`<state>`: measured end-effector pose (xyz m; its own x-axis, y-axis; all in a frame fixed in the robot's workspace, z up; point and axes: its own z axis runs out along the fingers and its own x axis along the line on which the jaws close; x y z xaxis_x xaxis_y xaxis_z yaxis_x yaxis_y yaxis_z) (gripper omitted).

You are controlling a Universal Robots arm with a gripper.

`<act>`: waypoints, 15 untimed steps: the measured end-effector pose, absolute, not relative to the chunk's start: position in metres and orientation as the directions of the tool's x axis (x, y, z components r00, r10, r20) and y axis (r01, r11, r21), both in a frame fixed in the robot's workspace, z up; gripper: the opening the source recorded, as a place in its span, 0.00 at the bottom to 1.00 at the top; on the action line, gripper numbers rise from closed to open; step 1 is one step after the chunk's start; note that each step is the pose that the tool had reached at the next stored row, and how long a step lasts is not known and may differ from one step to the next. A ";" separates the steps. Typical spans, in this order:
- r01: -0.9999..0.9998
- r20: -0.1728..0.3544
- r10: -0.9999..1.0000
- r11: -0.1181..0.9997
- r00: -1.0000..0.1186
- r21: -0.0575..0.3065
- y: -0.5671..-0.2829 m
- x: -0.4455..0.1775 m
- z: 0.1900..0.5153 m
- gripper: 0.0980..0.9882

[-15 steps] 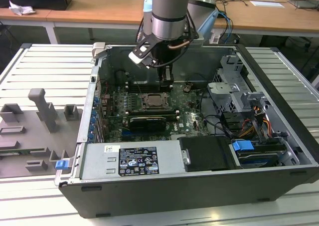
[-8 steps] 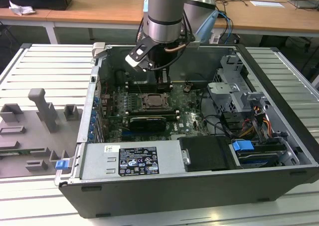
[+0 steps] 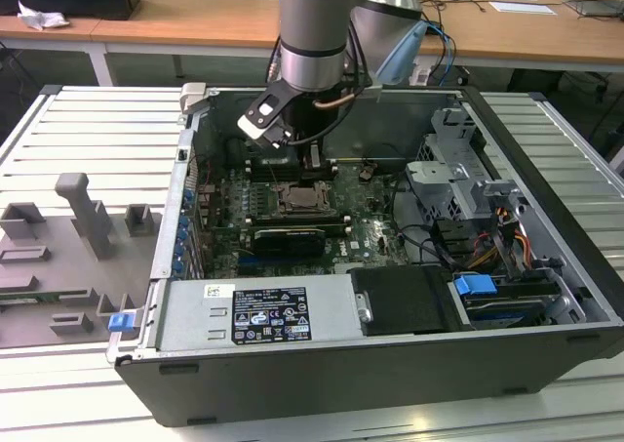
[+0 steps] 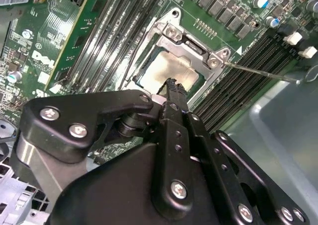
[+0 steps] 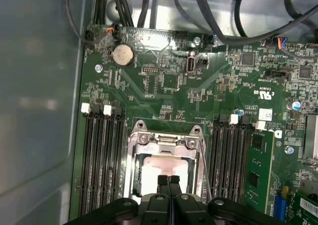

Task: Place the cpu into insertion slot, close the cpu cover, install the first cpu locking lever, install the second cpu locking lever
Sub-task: 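Close the cpu cover, then install the first cpu locking lever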

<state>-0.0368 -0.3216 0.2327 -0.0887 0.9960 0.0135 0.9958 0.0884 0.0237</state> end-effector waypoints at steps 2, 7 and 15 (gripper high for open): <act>0.996 0.015 0.996 0.091 -0.091 0.024 -0.321 -0.039 0.232 0.01; 0.995 0.015 0.996 0.092 -0.092 0.024 -0.322 -0.042 0.232 0.01; 0.996 0.015 0.996 0.092 -0.092 0.024 -0.322 -0.043 0.232 0.01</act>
<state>-0.0429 -0.3216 0.2320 -0.0920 0.9956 0.0151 0.9955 0.0916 0.0238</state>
